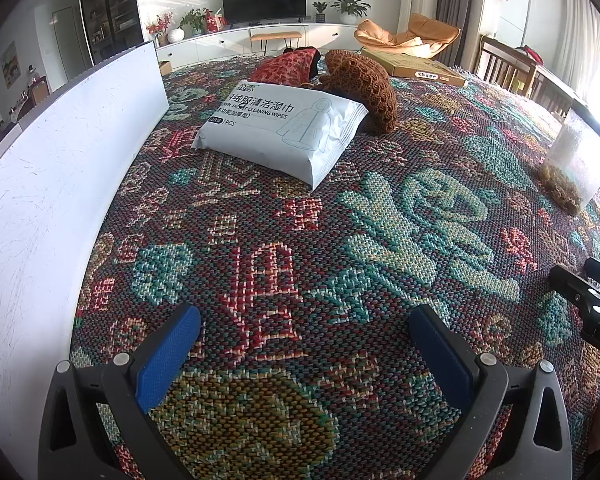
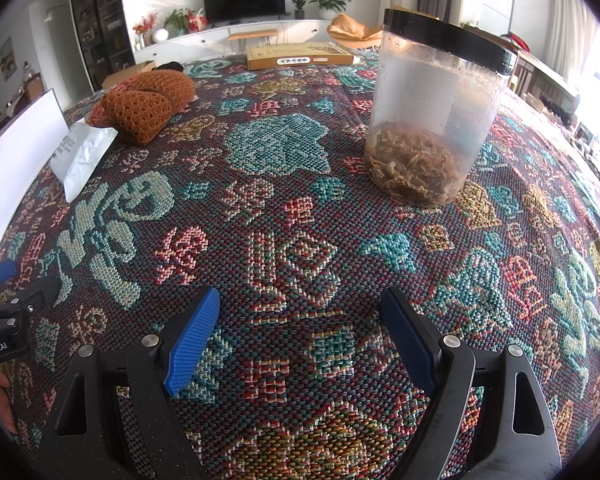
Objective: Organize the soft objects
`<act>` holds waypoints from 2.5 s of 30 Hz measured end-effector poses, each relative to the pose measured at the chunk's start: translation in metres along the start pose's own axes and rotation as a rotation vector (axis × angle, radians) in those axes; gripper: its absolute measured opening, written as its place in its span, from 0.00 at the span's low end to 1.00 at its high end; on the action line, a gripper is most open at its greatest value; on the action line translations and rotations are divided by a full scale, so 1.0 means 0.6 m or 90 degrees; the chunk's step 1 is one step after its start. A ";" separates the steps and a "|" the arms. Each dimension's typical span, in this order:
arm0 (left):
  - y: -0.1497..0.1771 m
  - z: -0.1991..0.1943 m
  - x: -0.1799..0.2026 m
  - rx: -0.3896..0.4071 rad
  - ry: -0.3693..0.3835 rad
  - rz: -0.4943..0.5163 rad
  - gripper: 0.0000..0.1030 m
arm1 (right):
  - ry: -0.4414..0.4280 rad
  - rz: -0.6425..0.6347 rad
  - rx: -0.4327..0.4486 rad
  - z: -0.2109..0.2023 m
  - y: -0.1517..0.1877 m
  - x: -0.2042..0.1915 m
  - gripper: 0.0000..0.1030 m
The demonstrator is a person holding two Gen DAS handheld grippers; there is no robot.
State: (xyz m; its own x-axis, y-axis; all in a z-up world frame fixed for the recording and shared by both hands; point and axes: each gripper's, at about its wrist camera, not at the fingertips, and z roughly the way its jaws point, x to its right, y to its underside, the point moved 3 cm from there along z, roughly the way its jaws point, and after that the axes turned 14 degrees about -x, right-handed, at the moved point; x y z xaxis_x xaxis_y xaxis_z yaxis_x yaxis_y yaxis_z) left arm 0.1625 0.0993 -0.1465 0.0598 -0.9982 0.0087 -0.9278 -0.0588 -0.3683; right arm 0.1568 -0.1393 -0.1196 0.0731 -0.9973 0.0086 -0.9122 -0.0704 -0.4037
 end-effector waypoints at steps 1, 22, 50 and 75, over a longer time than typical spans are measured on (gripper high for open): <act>0.000 0.000 0.000 0.000 0.000 0.000 1.00 | 0.000 0.000 0.000 0.000 0.000 0.000 0.83; 0.031 -0.013 -0.002 -0.002 0.011 0.022 1.00 | -0.120 -0.004 -0.038 -0.007 -0.078 -0.028 0.85; 0.028 -0.011 -0.001 0.001 0.011 0.018 1.00 | -0.043 -0.066 -0.027 -0.024 -0.151 -0.087 0.64; 0.027 -0.011 0.000 0.001 0.009 0.018 1.00 | 0.004 0.003 0.007 0.009 0.001 -0.005 0.81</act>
State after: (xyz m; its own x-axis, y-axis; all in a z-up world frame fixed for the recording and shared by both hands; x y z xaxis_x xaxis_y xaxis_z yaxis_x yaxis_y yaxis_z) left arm 0.1449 0.0983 -0.1464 0.0279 -0.9995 0.0113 -0.9286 -0.0301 -0.3699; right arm 0.1583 -0.1361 -0.1244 0.0670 -0.9977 0.0124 -0.9078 -0.0661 -0.4141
